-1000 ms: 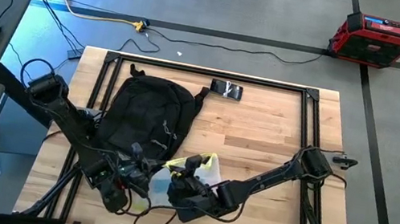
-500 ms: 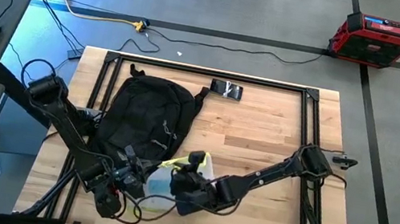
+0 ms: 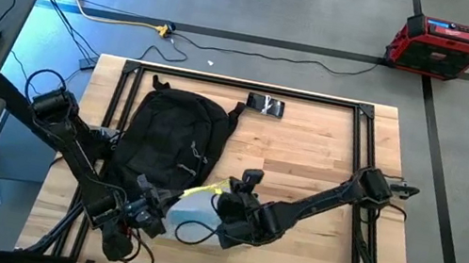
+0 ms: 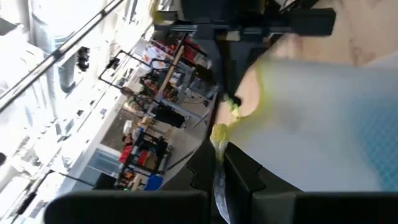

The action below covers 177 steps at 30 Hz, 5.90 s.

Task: Unpack backpack
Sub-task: Close the transparent zip bag, then put the transparent zip bag into the backpack

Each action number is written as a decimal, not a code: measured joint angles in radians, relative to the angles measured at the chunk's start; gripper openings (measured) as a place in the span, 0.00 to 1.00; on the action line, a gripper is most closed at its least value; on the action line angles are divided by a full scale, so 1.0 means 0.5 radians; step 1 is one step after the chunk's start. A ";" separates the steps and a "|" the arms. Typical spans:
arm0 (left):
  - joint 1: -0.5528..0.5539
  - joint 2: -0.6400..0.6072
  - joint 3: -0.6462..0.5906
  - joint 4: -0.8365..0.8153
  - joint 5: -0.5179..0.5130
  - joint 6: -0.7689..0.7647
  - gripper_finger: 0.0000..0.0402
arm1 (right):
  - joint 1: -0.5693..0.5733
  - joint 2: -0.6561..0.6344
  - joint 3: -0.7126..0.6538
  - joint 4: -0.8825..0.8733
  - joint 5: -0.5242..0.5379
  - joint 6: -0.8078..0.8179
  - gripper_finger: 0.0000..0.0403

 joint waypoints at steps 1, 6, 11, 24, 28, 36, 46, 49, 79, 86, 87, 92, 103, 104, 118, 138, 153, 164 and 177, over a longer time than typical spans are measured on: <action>-0.008 0.000 0.000 0.005 -0.022 0.013 0.00 | 0.001 -0.009 0.000 -0.057 -0.030 0.021 0.00; -0.059 0.000 0.000 0.122 -0.132 0.157 0.00 | 0.046 -0.035 0.000 -0.400 -0.132 0.199 0.00; -0.062 0.000 0.000 0.135 -0.133 0.191 0.00 | 0.127 -0.095 0.000 -0.603 -0.089 0.339 0.00; -0.064 0.000 0.000 0.131 -0.130 0.214 0.00 | 0.428 -0.241 0.002 -1.137 -0.416 0.792 0.00; -0.063 0.000 0.000 0.130 -0.130 0.241 0.00 | 0.529 -0.244 0.002 -1.193 -0.467 0.913 0.00; -0.071 -0.005 0.000 0.151 -0.129 0.361 0.00 | 0.713 -0.284 0.044 -1.194 -0.493 0.973 0.00; -0.274 -0.008 0.200 0.253 -0.131 0.807 0.00 | 0.812 -0.472 0.047 -1.194 -0.330 1.088 0.00; -0.312 -0.009 0.206 0.238 -0.131 0.835 0.00 | 0.832 -0.531 0.047 -1.193 -0.333 1.088 0.00; 0.346 -0.084 0.206 -0.640 -0.078 -0.290 0.00 | 0.786 -0.692 -0.537 -1.204 -0.811 1.713 0.00; 0.634 -0.130 0.205 -0.257 0.220 0.107 0.00 | 0.491 -0.836 -0.848 -1.198 -0.627 1.668 0.00; 0.650 -0.130 0.205 -0.074 0.343 0.251 0.00 | 0.452 -0.873 -0.895 -1.197 -0.602 1.676 0.00; 0.663 -0.125 0.204 0.887 1.171 1.220 0.00 | 0.277 -1.081 -1.056 -1.194 -0.377 1.700 0.00; 0.734 -0.112 0.205 0.927 1.765 1.378 0.00 | 0.267 -1.453 -1.068 -1.196 0.220 1.542 0.00; 0.721 -0.101 0.205 0.860 1.817 1.279 0.00 | 0.287 -1.453 -1.068 -1.194 0.250 1.541 0.00; 0.719 0.492 0.204 0.783 2.027 0.607 0.01 | 0.607 -0.931 -1.080 -1.191 -0.761 1.783 0.00; 0.840 0.587 1.176 -1.059 2.240 0.092 0.38 | 0.589 -0.699 -1.480 -1.189 -1.106 2.129 0.39; 0.655 0.587 1.173 -2.719 2.557 -1.073 0.53 | 0.683 -0.700 -1.399 0.020 -0.211 1.712 0.65; 0.654 0.587 0.716 -2.763 2.869 -1.055 0.57 | 0.649 -0.700 -1.399 0.139 -0.254 1.576 0.65; 0.784 0.588 0.829 -2.681 2.720 -1.101 0.04 | 0.646 -0.699 -1.399 0.158 -0.262 1.557 0.65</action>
